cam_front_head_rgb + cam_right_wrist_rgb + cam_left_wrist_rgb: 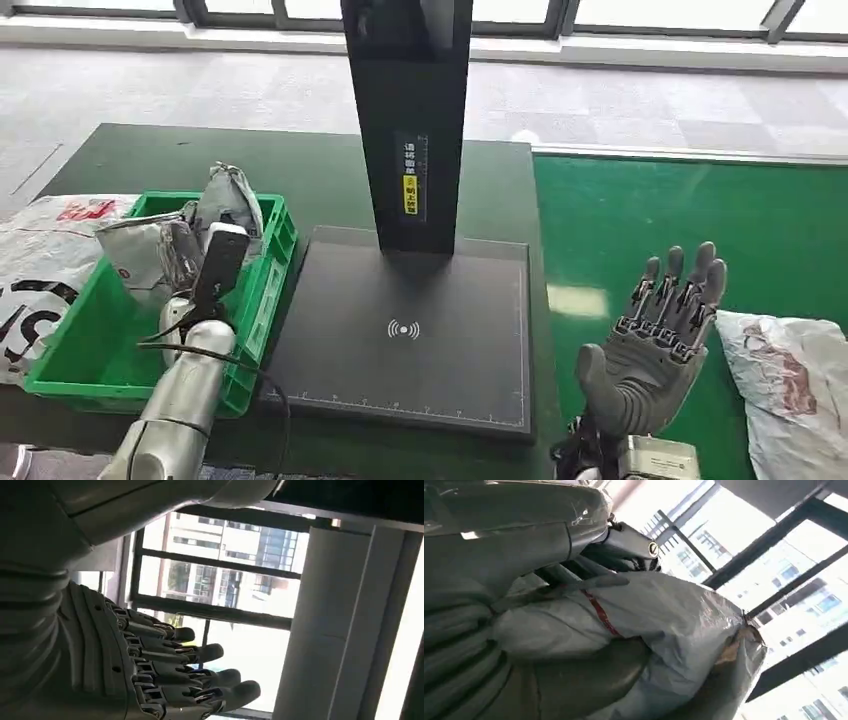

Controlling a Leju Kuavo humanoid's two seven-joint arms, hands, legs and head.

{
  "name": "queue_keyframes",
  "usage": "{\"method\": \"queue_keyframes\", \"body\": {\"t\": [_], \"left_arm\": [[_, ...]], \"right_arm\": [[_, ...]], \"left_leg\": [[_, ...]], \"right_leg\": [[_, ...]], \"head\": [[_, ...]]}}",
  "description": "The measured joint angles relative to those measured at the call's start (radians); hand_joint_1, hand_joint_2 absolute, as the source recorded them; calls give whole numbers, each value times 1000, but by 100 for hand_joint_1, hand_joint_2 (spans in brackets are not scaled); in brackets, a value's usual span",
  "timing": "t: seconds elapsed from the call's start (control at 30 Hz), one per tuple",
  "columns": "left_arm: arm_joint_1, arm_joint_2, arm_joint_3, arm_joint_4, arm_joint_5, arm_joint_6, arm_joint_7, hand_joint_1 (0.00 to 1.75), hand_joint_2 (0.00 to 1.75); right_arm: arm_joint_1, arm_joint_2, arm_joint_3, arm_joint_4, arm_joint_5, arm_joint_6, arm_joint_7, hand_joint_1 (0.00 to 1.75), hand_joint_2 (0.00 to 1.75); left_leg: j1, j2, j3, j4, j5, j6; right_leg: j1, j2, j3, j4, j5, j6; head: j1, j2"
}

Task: Moved the parcel from conveyor to table for the left to box.

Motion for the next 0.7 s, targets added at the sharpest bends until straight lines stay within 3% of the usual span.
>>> {"method": "queue_keyframes", "body": {"t": [0.47, 0.7], "left_arm": [[-18, 15, 205, 33, 325, 25, -95, 0, 0], [33, -11, 240, -82, 470, -8, -156, 0, 0]], "right_arm": [[-53, -2, 13, 74, -11, 0, 0, 0, 175], [-58, -2, 14, 91, 4, 0, 0, 0, 175]], "left_leg": [[0, 2, 2, -2, 1, -2], [0, 2, 1, -2, 1, -2]], "right_leg": [[0, 2, -1, 1, 0, -1], [0, 2, -2, 1, 0, -2]], "head": [[0, 0], [0, 0]]}}
